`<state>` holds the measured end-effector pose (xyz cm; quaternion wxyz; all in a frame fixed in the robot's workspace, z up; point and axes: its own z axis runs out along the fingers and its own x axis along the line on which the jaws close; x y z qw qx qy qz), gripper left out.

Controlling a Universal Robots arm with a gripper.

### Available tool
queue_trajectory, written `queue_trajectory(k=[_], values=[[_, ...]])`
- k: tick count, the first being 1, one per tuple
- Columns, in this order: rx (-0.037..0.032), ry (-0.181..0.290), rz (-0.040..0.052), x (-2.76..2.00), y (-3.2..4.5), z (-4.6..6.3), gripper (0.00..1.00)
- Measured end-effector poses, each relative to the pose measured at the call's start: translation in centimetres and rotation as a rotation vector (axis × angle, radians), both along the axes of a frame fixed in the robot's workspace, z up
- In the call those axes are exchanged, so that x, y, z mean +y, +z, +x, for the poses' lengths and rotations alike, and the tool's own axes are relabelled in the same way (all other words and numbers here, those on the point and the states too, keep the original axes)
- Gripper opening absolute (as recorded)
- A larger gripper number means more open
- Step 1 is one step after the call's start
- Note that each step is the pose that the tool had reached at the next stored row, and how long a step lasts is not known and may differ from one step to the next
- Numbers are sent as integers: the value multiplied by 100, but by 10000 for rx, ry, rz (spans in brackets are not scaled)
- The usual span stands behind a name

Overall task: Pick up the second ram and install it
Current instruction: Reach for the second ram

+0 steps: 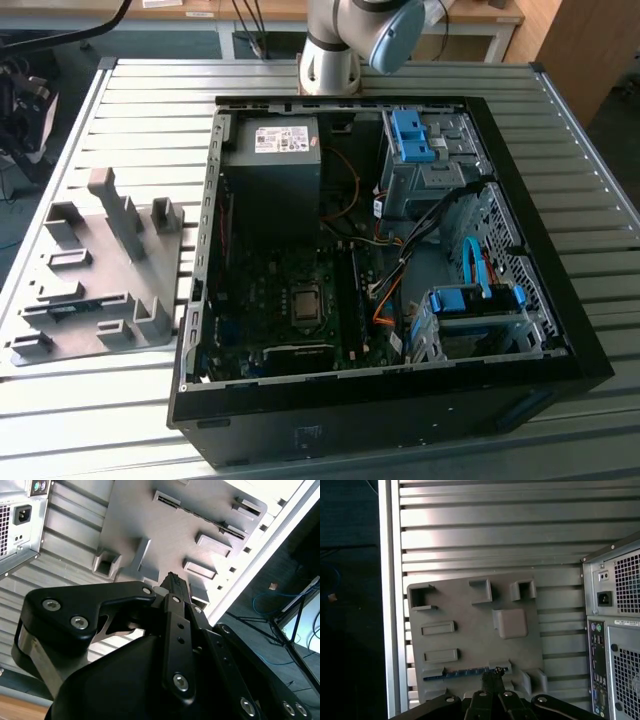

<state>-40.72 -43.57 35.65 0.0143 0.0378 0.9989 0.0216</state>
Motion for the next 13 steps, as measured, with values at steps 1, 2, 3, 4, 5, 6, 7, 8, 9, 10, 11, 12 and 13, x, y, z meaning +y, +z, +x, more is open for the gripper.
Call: queue_trajectory(k=[1,2,3,4,5,6,7,8,9,10,11,12,13], values=[[0,0,0,-1,-8,0,10],[0,0,0,-2,-16,0,10],[-1,0,0,-3,-24,0,10],[-1,0,0,-4,-32,0,10],[-1,0,0,-5,-40,0,10],[0,0,0,-6,-47,0,10],[0,0,0,-7,-54,0,10],[0,0,0,-8,-60,0,10],[0,0,1,-9,-67,0,10],[0,0,0,-10,-74,0,10],[0,0,0,-11,-81,0,10],[0,0,0,-11,-88,0,10],[0,0,0,-12,-96,0,10]])
